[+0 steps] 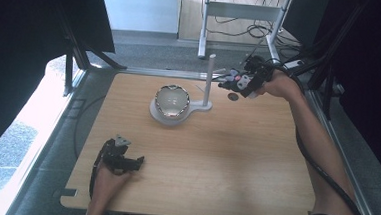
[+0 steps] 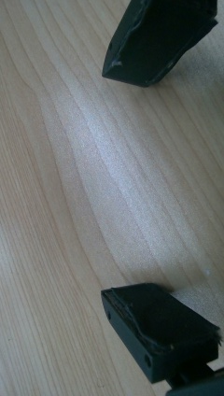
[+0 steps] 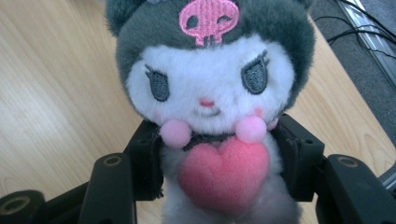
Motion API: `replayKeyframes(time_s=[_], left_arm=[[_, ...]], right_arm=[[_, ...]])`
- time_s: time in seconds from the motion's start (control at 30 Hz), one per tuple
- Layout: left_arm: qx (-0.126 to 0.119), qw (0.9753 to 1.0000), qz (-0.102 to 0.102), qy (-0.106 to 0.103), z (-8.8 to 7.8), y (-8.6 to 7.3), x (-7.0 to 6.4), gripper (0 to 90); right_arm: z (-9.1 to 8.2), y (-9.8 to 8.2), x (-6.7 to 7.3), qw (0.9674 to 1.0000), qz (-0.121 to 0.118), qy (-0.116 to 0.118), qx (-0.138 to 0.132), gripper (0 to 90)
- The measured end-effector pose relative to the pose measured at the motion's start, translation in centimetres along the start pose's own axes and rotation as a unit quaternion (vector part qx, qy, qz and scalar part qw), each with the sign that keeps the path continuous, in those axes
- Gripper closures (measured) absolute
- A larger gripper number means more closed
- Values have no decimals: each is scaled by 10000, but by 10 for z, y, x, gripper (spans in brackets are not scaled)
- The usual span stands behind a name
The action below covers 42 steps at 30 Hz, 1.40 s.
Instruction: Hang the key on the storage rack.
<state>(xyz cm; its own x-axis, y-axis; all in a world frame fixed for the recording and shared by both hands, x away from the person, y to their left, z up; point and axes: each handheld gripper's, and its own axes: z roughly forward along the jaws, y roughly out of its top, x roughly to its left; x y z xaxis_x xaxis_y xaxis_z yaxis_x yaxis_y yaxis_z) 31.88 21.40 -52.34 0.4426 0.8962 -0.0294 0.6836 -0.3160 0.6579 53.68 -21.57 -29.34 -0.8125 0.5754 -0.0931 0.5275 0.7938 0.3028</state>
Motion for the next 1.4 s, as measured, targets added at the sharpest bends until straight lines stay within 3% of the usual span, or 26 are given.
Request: replayKeyframes(time_s=[0.37, 0.67, 1.07, 1.4], left_arm=[[8, 10000, -9, -7, 0, 0, 0, 0], [10, 10000, -6, -9, 0, 0, 0, 0], [11, 10000, -14, -12, 0, 0, 0, 0], [-1, 10000, 6, 7, 0, 0, 0, 0]], right_arm=[[-12, 19, -11, 9993, 205, -253, -201, 430], [-15, 33, -11, 9986, 235, -349, -311, 430], [-8, 43, 8, 9994, -36, -67, -336, 429], [22, 44, 18, 9996, -128, 195, -178, 427]])
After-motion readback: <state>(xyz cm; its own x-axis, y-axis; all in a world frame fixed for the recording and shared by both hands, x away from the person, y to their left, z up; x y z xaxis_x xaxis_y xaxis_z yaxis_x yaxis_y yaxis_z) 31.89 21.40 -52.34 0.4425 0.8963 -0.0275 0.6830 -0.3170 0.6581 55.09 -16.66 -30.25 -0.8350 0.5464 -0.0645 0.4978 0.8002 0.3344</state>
